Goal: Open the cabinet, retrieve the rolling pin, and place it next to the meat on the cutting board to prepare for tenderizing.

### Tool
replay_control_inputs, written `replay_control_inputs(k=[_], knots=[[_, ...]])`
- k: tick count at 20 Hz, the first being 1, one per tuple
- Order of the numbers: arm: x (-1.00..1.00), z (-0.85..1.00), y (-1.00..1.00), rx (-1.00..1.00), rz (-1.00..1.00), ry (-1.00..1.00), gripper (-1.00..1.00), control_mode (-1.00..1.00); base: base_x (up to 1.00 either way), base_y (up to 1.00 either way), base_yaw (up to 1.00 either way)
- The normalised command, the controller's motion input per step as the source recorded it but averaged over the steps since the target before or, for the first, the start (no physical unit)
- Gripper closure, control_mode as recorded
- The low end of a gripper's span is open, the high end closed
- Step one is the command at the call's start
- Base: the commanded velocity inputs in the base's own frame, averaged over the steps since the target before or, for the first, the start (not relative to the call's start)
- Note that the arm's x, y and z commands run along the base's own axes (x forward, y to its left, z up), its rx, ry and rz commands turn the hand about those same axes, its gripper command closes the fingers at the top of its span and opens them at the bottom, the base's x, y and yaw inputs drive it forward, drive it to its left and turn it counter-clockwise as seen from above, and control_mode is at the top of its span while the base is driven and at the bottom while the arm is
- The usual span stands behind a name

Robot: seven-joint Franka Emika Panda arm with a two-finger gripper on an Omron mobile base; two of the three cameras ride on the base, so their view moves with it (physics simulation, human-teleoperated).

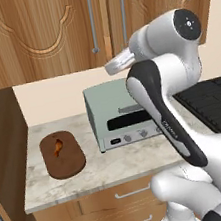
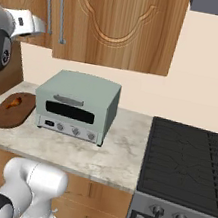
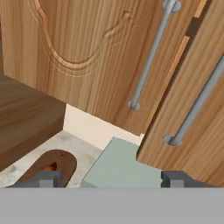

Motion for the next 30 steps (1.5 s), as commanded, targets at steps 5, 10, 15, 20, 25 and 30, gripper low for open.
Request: replay_control_inputs(k=[5,10,15,20,25,30], knots=[[-0.02,0.02,0.41,-0.12,0.00,0.00,-1.00,-1.00,0.00,0.00,0.00],[0.40,-0.10,0.07,-0.04,0.00,0.11,-1.00,-1.00,0.00,0.00,0.00],[0.60,-0.04,0.13,-0.11,0.00,0.08,-1.00,-1.00,0.00,0.00,0.00],[0.41,-0.05,0.37,-0.28,0.00,0.01,-1.00,-1.00,0.00,0.00,0.00],[0.38,-0.05,0.08,-0.18,0.00,0.02,-1.00,-1.00,0.00,0.00,0.00],[0.34,-0.09,-0.02,-0.14,-0.03,0.00,-1.00,-1.00,0.00,0.00,0.00]])
